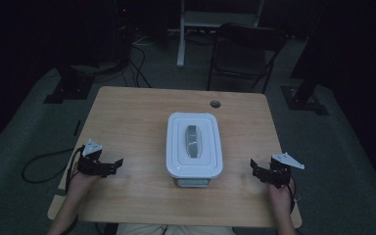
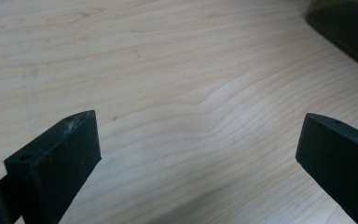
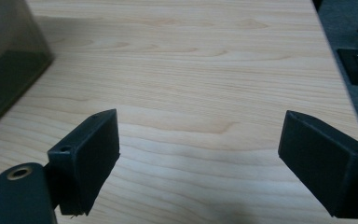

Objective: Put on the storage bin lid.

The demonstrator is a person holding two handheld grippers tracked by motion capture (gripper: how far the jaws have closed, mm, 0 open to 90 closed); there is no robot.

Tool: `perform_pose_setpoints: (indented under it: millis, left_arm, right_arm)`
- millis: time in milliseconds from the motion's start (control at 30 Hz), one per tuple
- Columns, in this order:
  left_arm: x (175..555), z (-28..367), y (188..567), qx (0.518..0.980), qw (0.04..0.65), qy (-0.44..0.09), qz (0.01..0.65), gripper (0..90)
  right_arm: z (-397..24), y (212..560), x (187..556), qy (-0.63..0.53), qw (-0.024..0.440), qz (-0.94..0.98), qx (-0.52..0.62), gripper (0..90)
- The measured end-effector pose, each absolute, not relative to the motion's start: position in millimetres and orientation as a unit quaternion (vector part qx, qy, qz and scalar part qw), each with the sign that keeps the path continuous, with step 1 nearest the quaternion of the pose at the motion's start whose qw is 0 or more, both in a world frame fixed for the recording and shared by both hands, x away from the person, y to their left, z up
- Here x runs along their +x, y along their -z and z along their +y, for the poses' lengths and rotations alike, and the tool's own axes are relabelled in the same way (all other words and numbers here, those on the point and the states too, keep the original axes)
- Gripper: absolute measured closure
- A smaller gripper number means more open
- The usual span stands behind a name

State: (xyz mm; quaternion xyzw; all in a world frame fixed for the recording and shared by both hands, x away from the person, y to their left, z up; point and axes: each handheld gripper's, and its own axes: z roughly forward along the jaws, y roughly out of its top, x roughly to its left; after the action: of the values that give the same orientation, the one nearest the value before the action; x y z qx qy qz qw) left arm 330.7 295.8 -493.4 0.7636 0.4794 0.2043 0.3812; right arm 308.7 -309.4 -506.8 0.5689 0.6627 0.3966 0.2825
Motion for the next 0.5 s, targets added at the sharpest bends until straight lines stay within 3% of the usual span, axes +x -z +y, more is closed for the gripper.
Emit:
perform_pose_setpoints:
  millis: [200, 500]
  left_arm:
    - [321.4, 308.7, 498.8, 0.752, 0.372, -0.21, 0.503, 0.5]
    - [308.6, 324.0, 502.5, 0.738, 0.355, -0.212, 0.533, 0.5]
  right_arm:
    - [-326.4, 507.9, 305.9, -0.405, 0.264, 0.651, 0.585, 13.8]
    - [-338.1, 519.2, 304.0, -0.346, 0.281, 0.644, 0.621, 13.3]
